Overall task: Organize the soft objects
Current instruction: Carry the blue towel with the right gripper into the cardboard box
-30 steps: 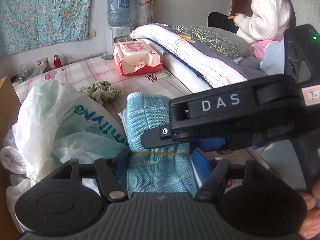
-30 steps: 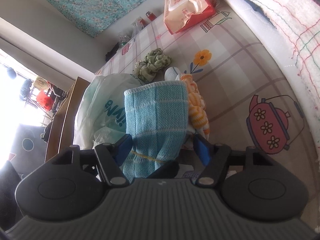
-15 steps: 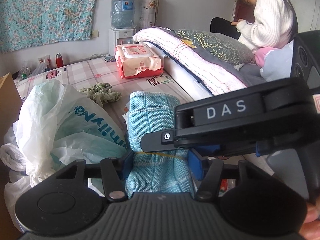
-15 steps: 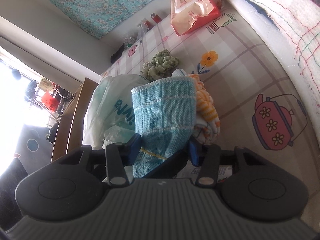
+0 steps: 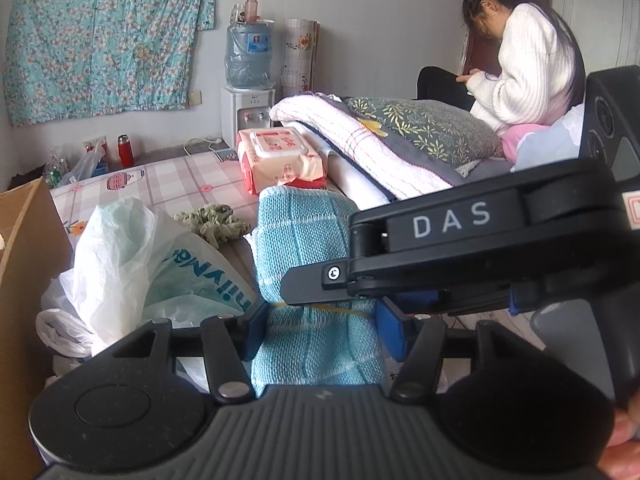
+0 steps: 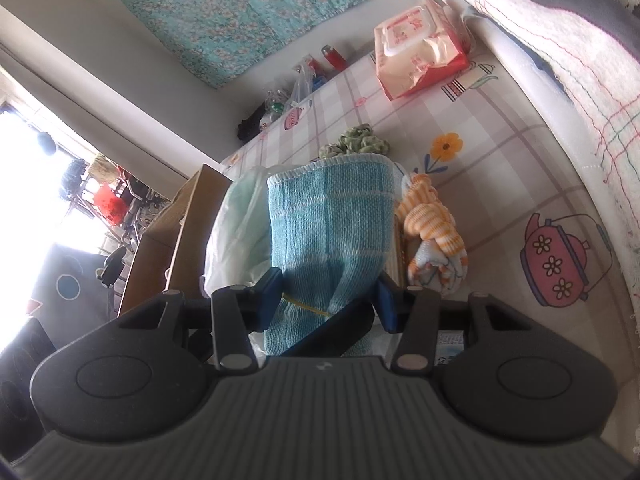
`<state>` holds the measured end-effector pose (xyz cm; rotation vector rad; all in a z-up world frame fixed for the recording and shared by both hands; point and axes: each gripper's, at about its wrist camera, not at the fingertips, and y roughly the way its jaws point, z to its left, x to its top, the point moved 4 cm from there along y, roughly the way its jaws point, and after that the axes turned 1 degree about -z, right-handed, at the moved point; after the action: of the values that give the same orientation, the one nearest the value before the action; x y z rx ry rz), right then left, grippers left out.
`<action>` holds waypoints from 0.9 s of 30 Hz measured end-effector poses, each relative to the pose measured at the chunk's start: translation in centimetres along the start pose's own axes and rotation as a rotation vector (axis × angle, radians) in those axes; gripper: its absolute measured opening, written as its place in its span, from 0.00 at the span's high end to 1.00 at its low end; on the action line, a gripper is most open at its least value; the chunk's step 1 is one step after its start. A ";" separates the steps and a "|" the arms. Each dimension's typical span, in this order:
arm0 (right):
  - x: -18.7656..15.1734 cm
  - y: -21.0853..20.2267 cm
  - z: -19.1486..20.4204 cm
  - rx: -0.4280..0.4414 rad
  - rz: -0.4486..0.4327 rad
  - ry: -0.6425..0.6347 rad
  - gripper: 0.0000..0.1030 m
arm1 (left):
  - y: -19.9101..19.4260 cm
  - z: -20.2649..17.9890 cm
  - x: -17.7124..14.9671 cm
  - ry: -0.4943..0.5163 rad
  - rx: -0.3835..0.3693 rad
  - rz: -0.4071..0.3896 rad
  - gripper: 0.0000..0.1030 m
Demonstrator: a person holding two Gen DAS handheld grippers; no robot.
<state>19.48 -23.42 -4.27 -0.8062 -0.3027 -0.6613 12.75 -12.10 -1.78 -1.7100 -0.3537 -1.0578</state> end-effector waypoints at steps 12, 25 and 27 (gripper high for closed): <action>0.1 -2.1 3.7 0.031 -0.040 -0.067 0.54 | -3.6 0.6 1.0 -0.010 0.008 -0.084 0.43; -0.6 -1.9 12.8 0.138 -0.025 -0.194 0.54 | -9.7 5.1 2.4 -0.045 0.106 -0.181 0.43; -0.8 -0.9 15.0 0.176 0.001 -0.216 0.54 | -11.2 6.8 2.5 -0.054 0.143 -0.188 0.43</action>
<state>18.20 -12.28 5.80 -0.7097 -0.5489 -0.5387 9.91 -2.18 6.66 -1.6027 -0.6202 -1.0954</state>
